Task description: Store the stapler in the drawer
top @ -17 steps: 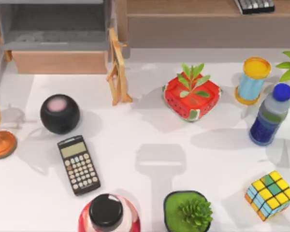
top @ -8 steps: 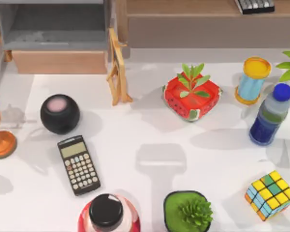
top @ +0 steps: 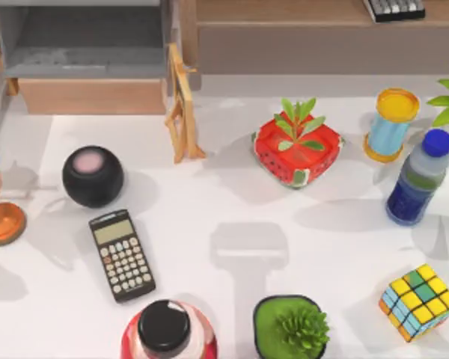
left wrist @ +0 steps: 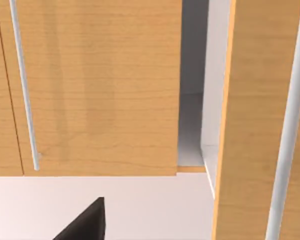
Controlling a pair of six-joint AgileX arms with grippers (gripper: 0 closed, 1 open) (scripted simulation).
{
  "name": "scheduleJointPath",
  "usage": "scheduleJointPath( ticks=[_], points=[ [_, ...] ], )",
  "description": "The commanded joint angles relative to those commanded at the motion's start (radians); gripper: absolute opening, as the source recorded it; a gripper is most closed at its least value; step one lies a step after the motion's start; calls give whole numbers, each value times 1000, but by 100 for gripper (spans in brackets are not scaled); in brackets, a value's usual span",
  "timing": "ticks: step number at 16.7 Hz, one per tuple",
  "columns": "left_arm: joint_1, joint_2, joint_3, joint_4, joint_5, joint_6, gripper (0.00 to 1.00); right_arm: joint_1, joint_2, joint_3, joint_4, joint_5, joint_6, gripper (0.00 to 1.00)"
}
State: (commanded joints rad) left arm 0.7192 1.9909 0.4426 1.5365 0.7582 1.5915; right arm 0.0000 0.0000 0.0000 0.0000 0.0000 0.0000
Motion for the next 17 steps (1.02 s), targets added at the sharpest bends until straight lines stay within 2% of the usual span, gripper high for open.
scheduleJointPath(
  ticks=[5, 9, 17],
  points=[
    [-58, 30, 70, -40, -54, -2, 100, 0, 0, 0, 0, 0, 0, 100],
    [-60, 31, 73, -42, -57, -2, 100, 0, 0, 0, 0, 0, 0, 100],
    [-60, 31, 73, -42, -57, -2, 40, 0, 0, 0, 0, 0, 0, 100]
  ],
)
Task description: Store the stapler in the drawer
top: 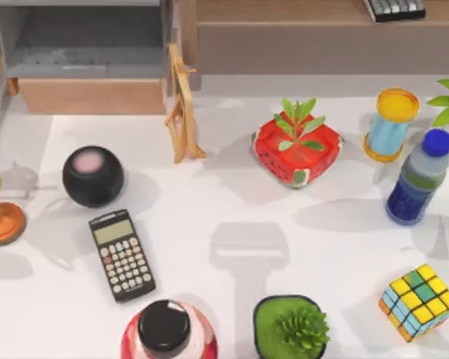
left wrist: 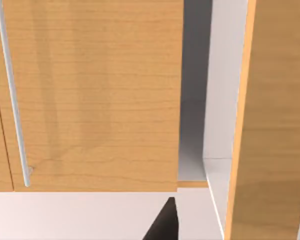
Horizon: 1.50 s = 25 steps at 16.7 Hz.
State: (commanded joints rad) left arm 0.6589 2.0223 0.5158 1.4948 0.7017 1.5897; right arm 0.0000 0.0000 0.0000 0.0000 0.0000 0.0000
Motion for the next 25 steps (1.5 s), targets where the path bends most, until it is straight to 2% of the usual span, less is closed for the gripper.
scheduleJointPath(
  ticks=[5, 6, 15, 22, 25],
  points=[
    [0, 0, 0, 0, 0, 0, 2, 0, 0, 0, 0, 0, 0, 100],
    [0, 0, 0, 0, 0, 0, 0, 0, 0, 0, 0, 0, 0, 100],
    [0, 14, 2, -12, -3, -4, 0, 0, 0, 0, 0, 0, 0, 100],
    [-103, 85, 201, -115, -102, -6, 0, 0, 0, 0, 0, 0, 0, 100],
    [-119, 101, 218, -133, -120, -9, 0, 0, 0, 0, 0, 0, 0, 100]
  ],
)
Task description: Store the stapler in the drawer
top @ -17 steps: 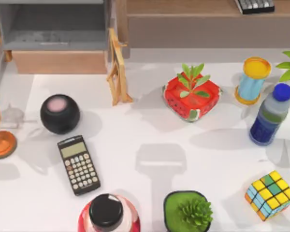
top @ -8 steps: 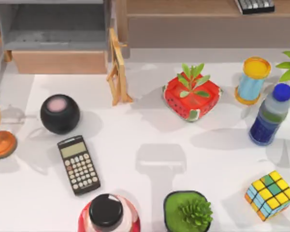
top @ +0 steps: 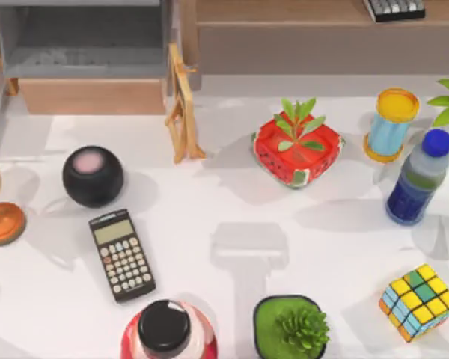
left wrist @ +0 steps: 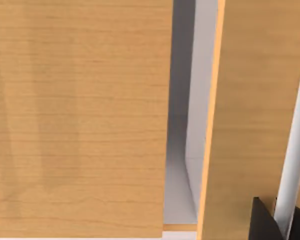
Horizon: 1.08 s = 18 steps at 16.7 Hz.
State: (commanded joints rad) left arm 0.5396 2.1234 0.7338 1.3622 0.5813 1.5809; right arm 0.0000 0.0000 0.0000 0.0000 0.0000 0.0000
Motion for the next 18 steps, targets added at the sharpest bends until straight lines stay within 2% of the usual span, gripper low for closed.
scheduleJointPath(
  ticks=[4, 11, 18],
  points=[
    [0, 9, 11, -11, -5, 1, 0, 0, 0, 0, 0, 0, 0, 100],
    [-78, 106, 229, -129, -81, -5, 0, 0, 0, 0, 0, 0, 0, 100],
    [-81, 116, 251, -147, -89, -5, 0, 0, 0, 0, 0, 0, 0, 100]
  ],
)
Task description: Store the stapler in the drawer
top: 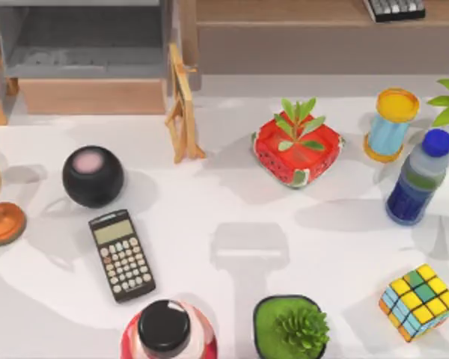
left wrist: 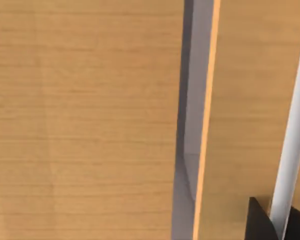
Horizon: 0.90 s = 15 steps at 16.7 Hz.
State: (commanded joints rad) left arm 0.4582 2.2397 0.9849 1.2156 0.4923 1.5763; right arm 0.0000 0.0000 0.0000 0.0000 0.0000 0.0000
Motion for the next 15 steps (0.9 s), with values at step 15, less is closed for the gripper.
scheduleJointPath(
  ticks=[15],
  points=[
    [-64, 122, 269, -141, -63, -6, 0, 0, 0, 0, 0, 0, 0, 100]
  ],
)
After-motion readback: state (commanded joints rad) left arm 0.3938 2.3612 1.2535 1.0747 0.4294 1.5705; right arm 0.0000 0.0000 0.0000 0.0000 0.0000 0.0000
